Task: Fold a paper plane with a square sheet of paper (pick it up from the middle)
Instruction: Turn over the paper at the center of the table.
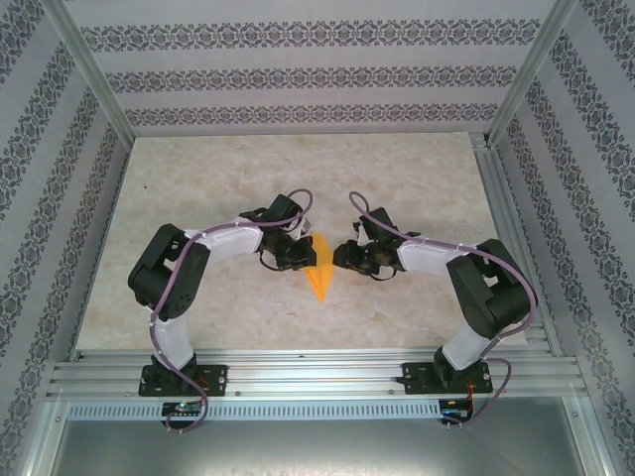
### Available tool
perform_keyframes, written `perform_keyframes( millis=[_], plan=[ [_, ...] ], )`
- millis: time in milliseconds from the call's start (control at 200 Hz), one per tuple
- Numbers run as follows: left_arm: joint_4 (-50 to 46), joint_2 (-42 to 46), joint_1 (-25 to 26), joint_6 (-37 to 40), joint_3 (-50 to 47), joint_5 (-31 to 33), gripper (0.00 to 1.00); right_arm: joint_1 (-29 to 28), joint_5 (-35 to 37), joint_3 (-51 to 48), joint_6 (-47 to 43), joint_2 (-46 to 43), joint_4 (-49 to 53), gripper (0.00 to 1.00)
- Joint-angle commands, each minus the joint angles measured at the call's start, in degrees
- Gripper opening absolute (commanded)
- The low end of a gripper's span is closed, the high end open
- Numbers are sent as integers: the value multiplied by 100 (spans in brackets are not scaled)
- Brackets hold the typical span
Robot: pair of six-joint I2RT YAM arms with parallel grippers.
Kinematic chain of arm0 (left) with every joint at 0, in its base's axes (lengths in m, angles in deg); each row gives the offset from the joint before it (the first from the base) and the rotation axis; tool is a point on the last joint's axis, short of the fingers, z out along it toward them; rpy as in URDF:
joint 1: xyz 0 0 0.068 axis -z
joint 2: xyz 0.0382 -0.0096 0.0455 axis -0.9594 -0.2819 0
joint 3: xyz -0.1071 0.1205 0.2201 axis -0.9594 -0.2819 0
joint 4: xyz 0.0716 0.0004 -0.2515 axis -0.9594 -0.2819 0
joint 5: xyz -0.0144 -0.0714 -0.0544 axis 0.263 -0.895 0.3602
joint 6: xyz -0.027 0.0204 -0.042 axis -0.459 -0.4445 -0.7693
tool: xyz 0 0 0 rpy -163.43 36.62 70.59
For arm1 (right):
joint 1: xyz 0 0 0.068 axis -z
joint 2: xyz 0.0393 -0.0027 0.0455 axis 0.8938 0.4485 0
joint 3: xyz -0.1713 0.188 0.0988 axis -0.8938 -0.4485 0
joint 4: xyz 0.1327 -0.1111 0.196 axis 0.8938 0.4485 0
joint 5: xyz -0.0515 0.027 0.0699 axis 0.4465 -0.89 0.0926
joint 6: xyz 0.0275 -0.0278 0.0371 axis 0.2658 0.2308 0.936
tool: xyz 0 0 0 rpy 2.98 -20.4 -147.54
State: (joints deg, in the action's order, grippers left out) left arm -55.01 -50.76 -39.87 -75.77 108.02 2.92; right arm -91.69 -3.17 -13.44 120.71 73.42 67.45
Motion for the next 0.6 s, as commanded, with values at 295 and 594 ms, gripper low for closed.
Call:
perform_keyframes(
  millis=[295,594],
  plan=[
    [82,-298,-18,95,-276,445,0,48,-110,593,-156,502,-45,43],
    [121,-287,-16,113,-357,395,0,4,-310,682,-110,726,-157,43]
  ],
)
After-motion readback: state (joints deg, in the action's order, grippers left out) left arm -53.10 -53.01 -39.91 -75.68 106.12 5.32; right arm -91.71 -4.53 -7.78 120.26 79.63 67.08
